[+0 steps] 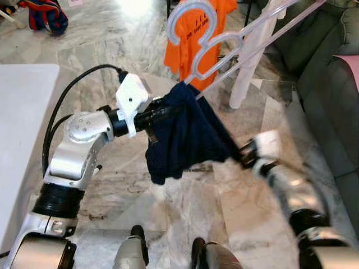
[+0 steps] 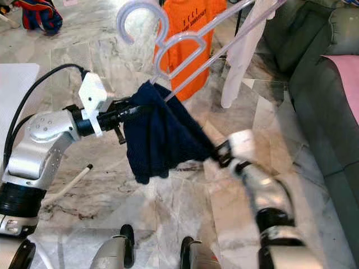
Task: Hang hanger
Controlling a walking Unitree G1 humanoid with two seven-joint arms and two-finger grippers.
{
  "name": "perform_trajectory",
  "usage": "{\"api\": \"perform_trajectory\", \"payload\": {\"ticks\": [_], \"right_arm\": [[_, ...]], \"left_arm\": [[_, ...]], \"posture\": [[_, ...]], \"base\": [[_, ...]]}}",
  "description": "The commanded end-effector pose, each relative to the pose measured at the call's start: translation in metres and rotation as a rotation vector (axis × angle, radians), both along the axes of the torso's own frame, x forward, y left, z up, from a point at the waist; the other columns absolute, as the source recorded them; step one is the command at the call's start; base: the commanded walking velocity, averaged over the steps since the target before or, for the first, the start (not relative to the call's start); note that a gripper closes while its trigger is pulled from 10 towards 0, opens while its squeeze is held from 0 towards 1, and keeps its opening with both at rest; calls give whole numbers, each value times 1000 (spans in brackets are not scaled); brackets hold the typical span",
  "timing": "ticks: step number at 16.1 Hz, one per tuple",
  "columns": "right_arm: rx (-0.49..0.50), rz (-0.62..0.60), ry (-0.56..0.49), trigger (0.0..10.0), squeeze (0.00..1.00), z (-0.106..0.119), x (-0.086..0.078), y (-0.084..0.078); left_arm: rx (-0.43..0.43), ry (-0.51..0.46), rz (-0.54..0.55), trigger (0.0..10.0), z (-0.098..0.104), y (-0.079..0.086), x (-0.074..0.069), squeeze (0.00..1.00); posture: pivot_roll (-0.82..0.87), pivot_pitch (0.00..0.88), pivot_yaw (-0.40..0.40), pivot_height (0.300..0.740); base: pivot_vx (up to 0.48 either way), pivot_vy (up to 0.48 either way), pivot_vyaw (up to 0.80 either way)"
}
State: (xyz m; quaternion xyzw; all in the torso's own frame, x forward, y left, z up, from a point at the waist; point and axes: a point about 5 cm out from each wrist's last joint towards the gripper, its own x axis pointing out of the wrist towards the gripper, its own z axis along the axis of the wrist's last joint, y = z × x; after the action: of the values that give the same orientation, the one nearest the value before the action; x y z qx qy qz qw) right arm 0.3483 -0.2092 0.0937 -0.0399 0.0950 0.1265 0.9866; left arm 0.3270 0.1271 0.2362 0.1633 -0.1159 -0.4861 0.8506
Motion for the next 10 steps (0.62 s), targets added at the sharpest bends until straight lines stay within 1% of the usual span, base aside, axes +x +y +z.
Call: {"api": "perform_trajectory", "payload": {"ticks": [1,2,5,7,8,9,10], "right_arm": [[-6,-72,16,0,0,-3,-4,-18],[-14,-88,5,0,0,1,-4,-22],[-33,-218,-95,0,0,33,2,-60],[-57,-267,-161,0,0,55,4,-78],[-65,-276,-170,0,0,59,4,-81],[-73,-300,-207,0,0,71,4,-88],[-75,-303,-214,0,0,73,4,-89]], "left_arm": [[5,-26,15,0,-4,6,-2,0],[9,-14,19,0,-9,7,-2,0],[13,31,52,0,-31,20,-3,0],[8,64,53,0,-49,26,-9,0],[7,74,55,0,-52,27,-10,0],[5,80,54,0,-60,31,-13,0],[3,80,52,0,-61,31,-14,0]], "posture": [[47,288,-42,740],[47,288,-42,740],[40,290,-46,740],[37,289,-47,740],[37,289,-47,740],[36,291,-47,740],[36,291,-47,740]], "base": [[0,0,0],[0,0,0],[0,0,0],[0,0,0],[0,0,0],[0,0,0],[0,0,0]]}}
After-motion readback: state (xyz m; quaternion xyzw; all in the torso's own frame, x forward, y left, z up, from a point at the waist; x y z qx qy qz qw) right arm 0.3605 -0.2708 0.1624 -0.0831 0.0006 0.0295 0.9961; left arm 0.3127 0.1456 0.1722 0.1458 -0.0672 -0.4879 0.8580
